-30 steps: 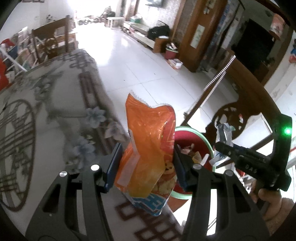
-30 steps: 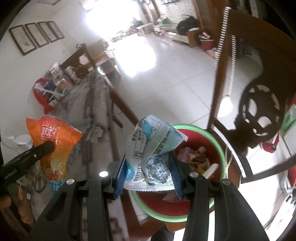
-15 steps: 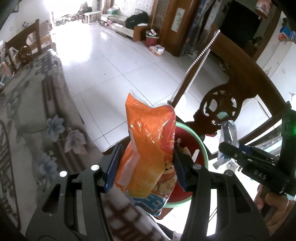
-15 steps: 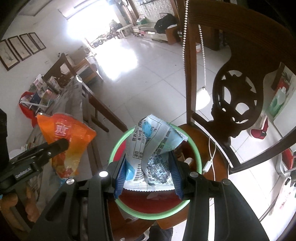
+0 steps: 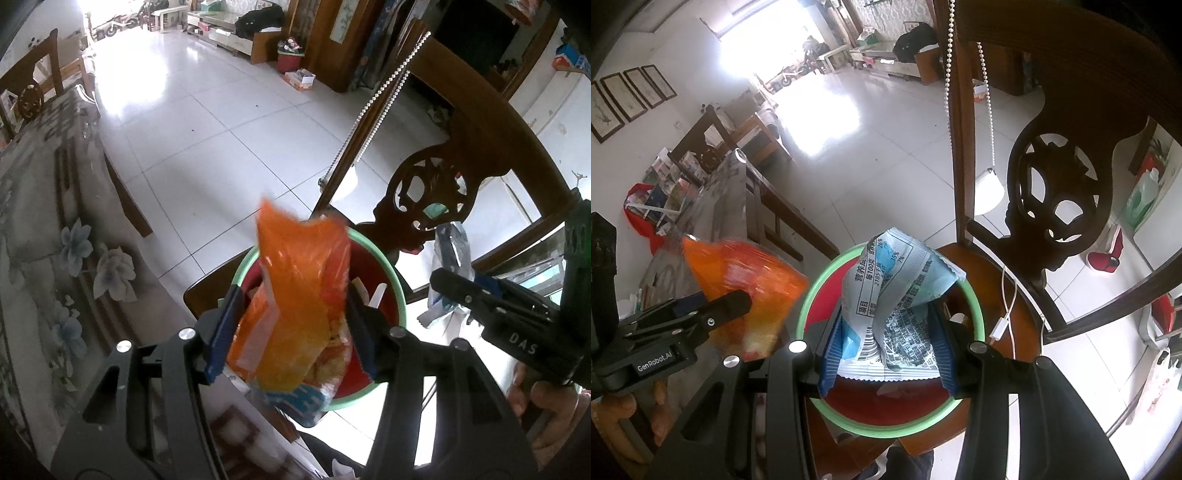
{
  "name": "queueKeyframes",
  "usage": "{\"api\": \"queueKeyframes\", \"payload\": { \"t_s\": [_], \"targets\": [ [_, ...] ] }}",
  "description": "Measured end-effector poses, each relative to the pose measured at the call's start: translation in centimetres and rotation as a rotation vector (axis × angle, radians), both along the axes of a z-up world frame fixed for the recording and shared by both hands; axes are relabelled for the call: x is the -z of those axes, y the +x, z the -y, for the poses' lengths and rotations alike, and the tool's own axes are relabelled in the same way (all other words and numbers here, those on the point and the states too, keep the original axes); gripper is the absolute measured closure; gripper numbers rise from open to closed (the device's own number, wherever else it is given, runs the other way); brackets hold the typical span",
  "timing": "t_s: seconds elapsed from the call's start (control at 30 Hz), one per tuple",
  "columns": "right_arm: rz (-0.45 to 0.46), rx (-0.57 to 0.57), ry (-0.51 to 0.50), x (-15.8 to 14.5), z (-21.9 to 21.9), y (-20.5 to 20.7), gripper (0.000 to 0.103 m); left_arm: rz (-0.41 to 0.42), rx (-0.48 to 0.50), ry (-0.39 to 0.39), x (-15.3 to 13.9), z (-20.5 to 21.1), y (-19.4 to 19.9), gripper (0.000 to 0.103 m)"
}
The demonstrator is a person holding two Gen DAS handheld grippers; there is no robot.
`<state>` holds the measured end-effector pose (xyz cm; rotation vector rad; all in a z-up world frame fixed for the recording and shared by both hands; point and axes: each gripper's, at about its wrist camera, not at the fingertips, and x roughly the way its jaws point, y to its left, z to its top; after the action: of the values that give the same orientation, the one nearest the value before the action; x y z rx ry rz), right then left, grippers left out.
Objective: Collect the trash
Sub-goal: 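Open both grippers to drop the snack bag and wrapper into the bin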
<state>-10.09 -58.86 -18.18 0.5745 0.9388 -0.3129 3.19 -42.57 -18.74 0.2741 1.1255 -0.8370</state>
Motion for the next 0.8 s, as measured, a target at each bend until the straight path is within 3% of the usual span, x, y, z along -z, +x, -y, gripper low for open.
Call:
{"api": "queueKeyframes", "payload": {
  "t_s": [0.03, 0.23, 0.67, 0.8],
  "targets": [
    [-0.001, -0.002, 0.000, 0.0, 0.0, 0.0, 0.061, 0.001, -0.002, -0.003, 0.0, -0.1, 0.1, 0.037],
    [-0.007, -0.012, -0.003, 0.1, -0.3, 0.2, 0.061, 0.004, -0.012, -0.020, -0.3, -0.5, 0.1, 0.028],
    [-0.031, -0.060, -0.006, 0.8, -2.4, 1.5, 0.060, 0.016, -0.074, -0.035, -1.1, -3.8, 0.9, 0.027],
    [-0.043, -0.063, -0.013, 1.1, -3.6, 1.9, 0.051, 0.019, -0.105, -0.042, -1.3, -5.7, 1.2, 0.027]
  ]
}}
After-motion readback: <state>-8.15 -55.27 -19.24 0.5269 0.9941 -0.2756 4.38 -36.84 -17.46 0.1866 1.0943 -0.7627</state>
